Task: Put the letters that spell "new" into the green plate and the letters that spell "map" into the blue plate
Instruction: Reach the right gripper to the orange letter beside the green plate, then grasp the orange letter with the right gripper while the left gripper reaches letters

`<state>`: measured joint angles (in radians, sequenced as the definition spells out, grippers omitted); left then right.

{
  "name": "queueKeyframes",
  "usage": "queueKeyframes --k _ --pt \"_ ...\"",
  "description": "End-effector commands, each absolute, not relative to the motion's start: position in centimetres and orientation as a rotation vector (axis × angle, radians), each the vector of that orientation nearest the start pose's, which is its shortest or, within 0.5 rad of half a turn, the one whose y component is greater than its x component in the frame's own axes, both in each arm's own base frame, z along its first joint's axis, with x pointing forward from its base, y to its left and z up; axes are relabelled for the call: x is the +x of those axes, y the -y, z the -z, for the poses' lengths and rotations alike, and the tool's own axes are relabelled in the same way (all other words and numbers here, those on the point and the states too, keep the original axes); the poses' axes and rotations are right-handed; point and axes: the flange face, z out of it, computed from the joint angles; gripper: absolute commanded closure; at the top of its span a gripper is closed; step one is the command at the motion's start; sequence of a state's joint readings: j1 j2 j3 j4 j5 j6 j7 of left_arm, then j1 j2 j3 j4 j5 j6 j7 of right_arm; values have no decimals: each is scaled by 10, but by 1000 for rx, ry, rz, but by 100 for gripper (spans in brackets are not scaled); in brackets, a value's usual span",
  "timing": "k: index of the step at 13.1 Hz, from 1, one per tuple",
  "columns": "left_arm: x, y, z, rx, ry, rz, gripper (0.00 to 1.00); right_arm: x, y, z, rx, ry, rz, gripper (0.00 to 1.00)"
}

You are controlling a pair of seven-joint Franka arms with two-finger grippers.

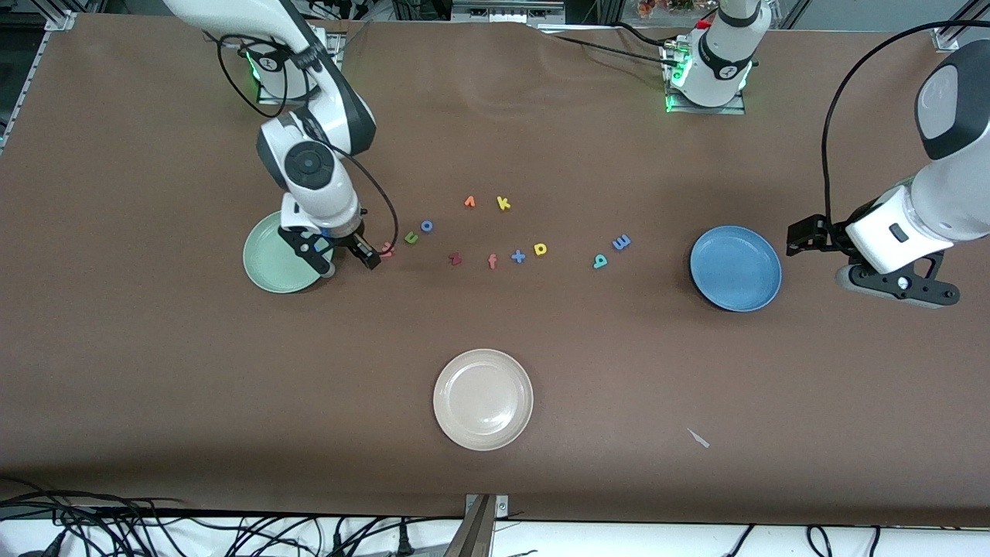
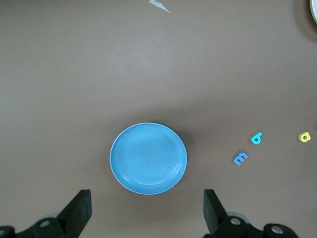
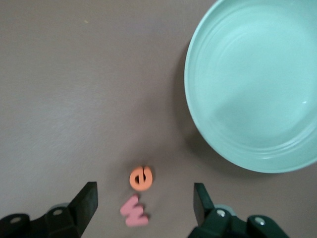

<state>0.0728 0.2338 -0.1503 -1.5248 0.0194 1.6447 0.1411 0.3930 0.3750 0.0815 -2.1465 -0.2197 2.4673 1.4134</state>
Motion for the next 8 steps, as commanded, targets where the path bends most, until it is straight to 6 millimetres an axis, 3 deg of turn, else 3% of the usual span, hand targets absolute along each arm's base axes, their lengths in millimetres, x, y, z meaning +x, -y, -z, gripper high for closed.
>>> queueKeyframes --k 1,5,8 --pt "619 53 -509 -3174 -376 -184 1 500 -275 -202 -2950 -1307 139 27" --pt "620 79 -493 -3220 -304 -238 1 498 -280 -188 -2915 -1334 143 38" --pt "617 106 -474 -3226 -241 -296 1 500 -277 -184 -2911 -1340 143 40"
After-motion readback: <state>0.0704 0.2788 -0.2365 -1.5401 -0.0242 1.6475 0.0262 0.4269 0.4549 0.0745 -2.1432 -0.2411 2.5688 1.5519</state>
